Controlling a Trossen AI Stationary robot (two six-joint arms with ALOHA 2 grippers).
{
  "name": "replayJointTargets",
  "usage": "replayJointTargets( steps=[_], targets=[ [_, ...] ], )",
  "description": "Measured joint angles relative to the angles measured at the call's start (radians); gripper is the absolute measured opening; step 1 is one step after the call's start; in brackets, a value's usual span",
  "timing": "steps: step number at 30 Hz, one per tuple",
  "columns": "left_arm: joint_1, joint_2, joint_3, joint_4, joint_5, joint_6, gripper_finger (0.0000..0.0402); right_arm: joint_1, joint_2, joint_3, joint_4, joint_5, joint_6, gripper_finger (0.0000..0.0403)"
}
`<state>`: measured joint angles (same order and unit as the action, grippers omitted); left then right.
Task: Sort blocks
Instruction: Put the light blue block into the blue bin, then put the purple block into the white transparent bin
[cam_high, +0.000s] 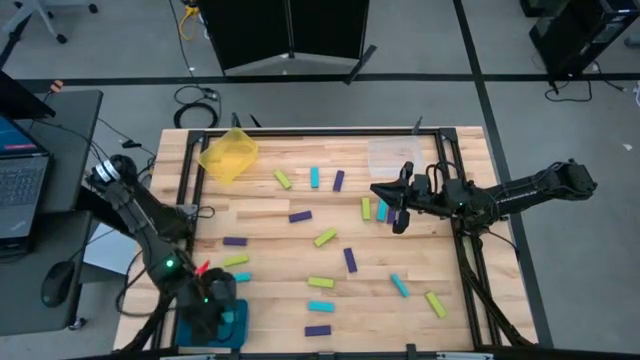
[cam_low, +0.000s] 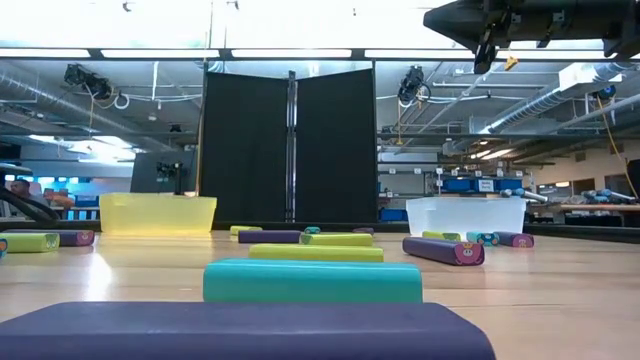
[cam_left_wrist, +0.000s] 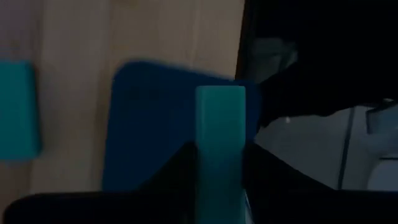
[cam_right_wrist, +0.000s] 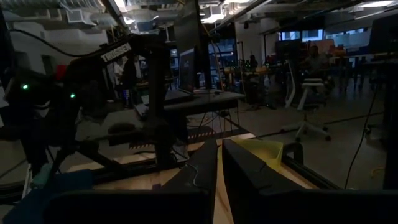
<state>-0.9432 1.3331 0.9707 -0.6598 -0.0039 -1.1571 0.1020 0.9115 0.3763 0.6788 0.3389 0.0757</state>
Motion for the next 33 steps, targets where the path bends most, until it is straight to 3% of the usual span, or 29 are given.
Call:
replayJointTargets(
  steps=[7, 15, 22, 25, 33],
  targets=[
    [-0.034, 0.139, 0.000, 0.043, 0.103, -0.091, 0.0108, 0.000, 0.000, 0.000, 0.000, 0.000, 0.000, 0.0037],
    [-0.034, 0.197, 0.000, 0.016, 0.129, -0.168, 0.0199, 0.000, 0.008, 0.000, -0.006, -0.023, 0.018, 0.0038],
    [-0.017, 0.129, 0.001, -0.008, 0.132, -0.158, 0.0252, 0.008, 0.100, 0.137, -0.353, -0.028, 0.070, 0.0066],
    [-0.002, 0.064, 0.015, -0.048, 0.007, -0.101, 0.0253, 0.027, 0.187, 0.236, -0.495, -0.061, 0.029, 0.0091],
    [0.081, -0.111, 0.055, -0.280, -0.514, 0.011, 0.0227, 0.033, 0.467, 0.470, -0.719, -0.179, -0.100, 0.0156]
  ],
)
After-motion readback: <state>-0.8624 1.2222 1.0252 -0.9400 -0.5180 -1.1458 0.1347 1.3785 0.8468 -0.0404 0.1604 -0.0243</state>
